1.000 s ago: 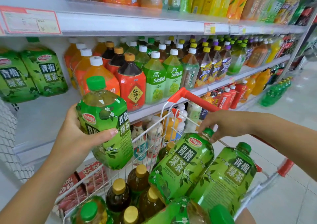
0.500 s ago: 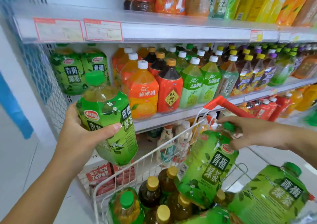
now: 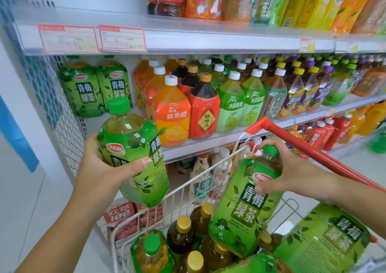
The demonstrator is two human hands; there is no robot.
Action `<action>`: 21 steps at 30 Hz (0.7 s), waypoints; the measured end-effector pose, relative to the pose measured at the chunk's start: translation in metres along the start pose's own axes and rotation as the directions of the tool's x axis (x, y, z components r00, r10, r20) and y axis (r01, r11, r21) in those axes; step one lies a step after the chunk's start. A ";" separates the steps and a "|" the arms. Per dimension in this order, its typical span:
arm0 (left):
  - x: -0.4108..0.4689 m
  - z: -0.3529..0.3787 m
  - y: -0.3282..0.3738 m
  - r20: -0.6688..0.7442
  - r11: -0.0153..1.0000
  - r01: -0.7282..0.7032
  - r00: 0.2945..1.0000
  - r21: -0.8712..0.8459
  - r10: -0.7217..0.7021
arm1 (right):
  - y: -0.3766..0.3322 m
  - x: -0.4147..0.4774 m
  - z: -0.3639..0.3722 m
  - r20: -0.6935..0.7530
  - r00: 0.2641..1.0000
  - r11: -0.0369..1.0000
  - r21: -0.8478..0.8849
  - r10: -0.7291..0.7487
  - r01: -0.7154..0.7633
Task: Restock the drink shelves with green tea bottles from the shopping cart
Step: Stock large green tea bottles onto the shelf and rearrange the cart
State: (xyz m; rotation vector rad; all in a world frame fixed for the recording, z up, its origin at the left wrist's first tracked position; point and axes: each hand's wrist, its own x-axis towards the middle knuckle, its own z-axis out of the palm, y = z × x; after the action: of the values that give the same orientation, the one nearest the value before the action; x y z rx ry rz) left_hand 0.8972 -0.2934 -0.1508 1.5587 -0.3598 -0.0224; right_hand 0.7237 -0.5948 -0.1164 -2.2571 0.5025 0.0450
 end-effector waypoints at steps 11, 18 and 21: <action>-0.010 -0.069 0.020 -0.222 0.993 -0.066 0.971 0.098 0.086 | -0.147 0.024 0.043 -0.108 0.814 0.820 -0.122 -0.571 0.559; -0.024 -0.112 0.024 -0.379 0.981 -0.029 0.920 0.192 0.101 | -0.222 0.104 0.101 -0.111 0.654 0.662 -0.201 -0.748 0.723; -0.024 -0.120 0.020 -0.414 0.978 -0.022 0.904 0.207 0.109 | -0.239 0.146 0.124 -0.054 0.669 0.665 -0.204 -0.741 0.719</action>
State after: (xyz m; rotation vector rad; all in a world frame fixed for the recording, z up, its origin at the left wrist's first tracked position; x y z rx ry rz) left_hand 0.8992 -0.1706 -0.1323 1.6958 -0.0682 0.4134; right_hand 0.9627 -0.4120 -0.0584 -2.4780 -0.4064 -0.5029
